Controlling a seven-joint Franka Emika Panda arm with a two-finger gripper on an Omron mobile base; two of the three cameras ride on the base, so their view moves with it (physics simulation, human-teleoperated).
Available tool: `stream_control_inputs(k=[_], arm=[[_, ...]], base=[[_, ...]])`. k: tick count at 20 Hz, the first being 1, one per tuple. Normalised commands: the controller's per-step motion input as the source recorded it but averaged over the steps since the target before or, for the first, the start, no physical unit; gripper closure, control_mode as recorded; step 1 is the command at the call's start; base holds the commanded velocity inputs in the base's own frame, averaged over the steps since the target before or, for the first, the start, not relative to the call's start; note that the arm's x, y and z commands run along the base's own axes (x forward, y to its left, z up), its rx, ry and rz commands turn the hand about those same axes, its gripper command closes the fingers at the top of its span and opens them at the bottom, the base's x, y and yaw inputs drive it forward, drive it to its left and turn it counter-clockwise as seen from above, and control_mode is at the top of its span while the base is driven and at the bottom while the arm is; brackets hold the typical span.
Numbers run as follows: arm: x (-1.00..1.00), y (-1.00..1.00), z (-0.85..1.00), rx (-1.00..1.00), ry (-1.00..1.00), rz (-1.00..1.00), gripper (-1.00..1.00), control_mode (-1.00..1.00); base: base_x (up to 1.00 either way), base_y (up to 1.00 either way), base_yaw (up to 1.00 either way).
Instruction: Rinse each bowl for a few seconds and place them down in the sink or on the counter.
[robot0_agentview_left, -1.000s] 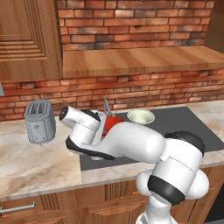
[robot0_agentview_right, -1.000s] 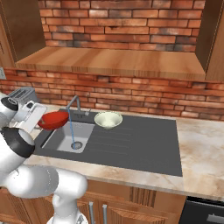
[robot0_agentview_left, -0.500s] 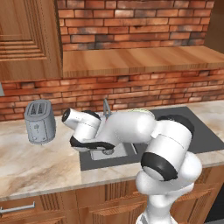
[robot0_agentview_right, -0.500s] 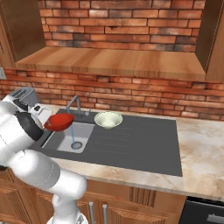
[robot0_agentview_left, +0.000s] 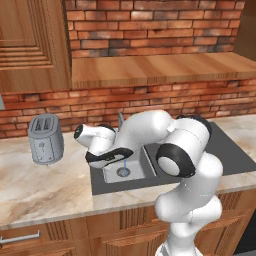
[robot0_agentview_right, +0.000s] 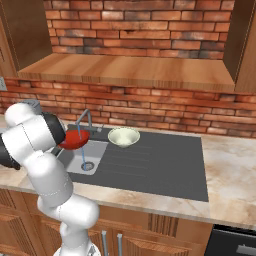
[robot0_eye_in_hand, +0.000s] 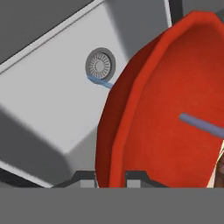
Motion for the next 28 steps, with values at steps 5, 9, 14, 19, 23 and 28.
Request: stream_control_inputs(k=[5, 9, 14, 19, 23, 28], arm=[[0.18, 0.00, -0.13, -0.01, -0.02, -0.01, 1.00, -1.00], [-0.24, 0.00, 0.00, -0.02, -0.08, -0.06, 1.00, -1.00], [-0.25, -0.05, 0.00, -0.01, -0.06, -0.08, 1.00, -1.00], [-0.28, -0.28, 0.01, 0.00, -0.04, -0.12, 1.00, -1.00], [-0.21, -0.34, 0.09, 0.00, -0.05, -0.13, 1.00, -1.00], [-0.30, -0.35, 0.08, 0.00, -0.05, -0.14, 1.00, -1.00]], base=[[0.00, 0.00, 0.00], [0.00, 0.00, 0.00], [0.00, 0.00, 0.00], [0.00, 0.00, 0.00], [0.00, 0.00, 0.00], [0.00, 0.00, 0.00]])
